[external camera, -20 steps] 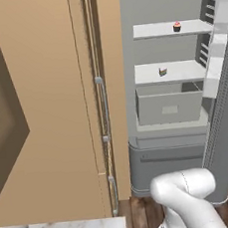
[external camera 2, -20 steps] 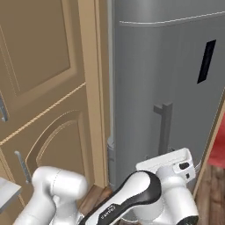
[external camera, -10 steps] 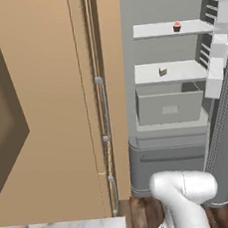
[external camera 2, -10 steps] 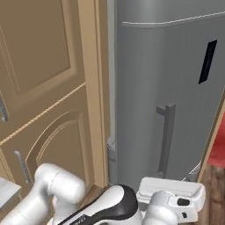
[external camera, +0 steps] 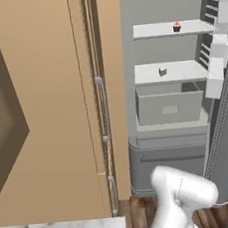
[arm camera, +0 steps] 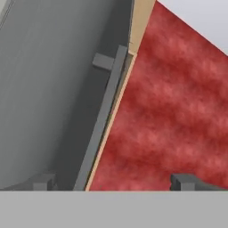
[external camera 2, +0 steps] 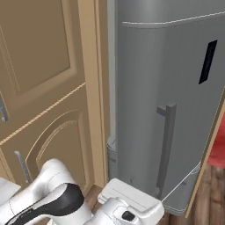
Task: Take the cupcake and cake from the fridge and place them on the empty tray on the dining counter.
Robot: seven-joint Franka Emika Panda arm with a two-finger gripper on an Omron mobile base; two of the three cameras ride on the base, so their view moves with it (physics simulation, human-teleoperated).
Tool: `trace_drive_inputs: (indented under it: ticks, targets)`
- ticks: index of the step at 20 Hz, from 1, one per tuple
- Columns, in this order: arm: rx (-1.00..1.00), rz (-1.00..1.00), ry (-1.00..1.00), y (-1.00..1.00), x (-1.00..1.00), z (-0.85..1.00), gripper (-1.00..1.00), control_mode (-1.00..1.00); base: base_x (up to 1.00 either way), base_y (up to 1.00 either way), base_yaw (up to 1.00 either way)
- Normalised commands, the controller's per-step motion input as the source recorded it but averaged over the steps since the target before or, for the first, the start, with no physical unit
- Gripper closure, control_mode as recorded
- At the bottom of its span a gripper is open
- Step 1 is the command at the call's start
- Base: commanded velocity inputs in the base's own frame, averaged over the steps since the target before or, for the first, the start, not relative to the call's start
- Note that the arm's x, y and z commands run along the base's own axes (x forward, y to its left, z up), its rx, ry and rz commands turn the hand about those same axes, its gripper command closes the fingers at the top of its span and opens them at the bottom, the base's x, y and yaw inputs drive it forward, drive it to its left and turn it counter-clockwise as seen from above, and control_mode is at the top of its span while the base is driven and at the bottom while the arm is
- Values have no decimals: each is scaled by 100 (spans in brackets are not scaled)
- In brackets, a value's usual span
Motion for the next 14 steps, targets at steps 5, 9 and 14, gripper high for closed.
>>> trace_drive_inputs:
  ticks: [5,9,14]
  targets:
    - [-3,2,-3,86,-5,77,-100,-100,0,0,0]
    - [-4,19,-5,64,-26,40,-100,-100,0,0,0]
    - [-9,28,-6,79,-16,6,-100,-100,0,0,0]
